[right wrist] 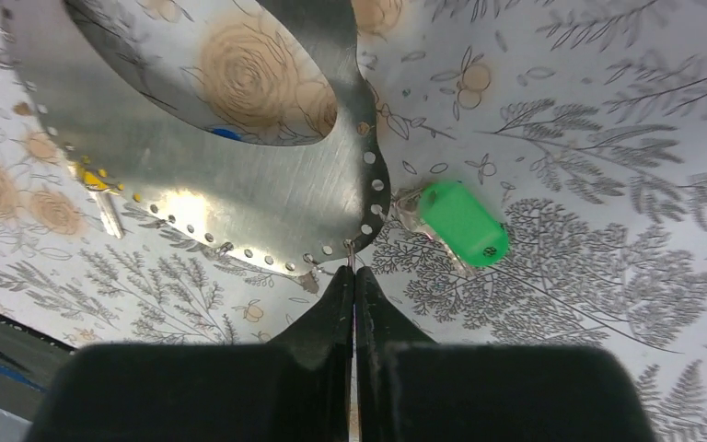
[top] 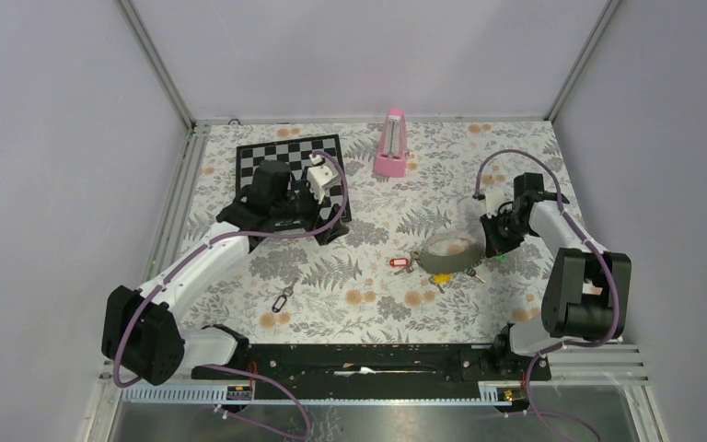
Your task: Put the keys on the keyring
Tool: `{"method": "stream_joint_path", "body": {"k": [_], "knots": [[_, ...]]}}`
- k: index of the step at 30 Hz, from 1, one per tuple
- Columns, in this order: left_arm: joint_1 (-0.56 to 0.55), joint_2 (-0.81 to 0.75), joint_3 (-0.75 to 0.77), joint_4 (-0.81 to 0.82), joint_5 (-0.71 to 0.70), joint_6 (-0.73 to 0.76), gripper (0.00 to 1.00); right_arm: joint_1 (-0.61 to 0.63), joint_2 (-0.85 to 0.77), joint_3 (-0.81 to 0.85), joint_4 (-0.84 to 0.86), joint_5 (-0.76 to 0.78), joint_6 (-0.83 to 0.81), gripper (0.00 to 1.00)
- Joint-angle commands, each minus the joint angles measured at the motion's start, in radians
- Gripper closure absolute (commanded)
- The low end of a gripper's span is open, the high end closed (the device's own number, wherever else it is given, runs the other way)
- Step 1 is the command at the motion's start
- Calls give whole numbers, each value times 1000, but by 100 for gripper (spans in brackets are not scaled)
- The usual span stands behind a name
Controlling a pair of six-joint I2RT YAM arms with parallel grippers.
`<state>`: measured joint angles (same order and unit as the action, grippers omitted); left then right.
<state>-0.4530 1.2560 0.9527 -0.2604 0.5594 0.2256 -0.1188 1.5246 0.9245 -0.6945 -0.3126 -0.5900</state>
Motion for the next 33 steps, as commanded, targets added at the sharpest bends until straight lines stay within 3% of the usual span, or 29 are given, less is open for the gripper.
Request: {"method": "stream_joint_path", "body": {"k": [1,11,15,22,33], "knots": [[5,35,71,48,46,27,3,-2,-99,84,-72,-83,-43,100],[-16,157,218,116,316,-46,21,112,-290,184,-94,-315,-105,100],[-71,199,293,119,336,-55,24,240,-316,247,-99,-389,-69,100],[-207,229,360,127,420,-27,26,363,-324,310,-35,-499,33,100],[-245,219,320,216,431,30,32,415,-426,239,176,-695,126,100]]}}
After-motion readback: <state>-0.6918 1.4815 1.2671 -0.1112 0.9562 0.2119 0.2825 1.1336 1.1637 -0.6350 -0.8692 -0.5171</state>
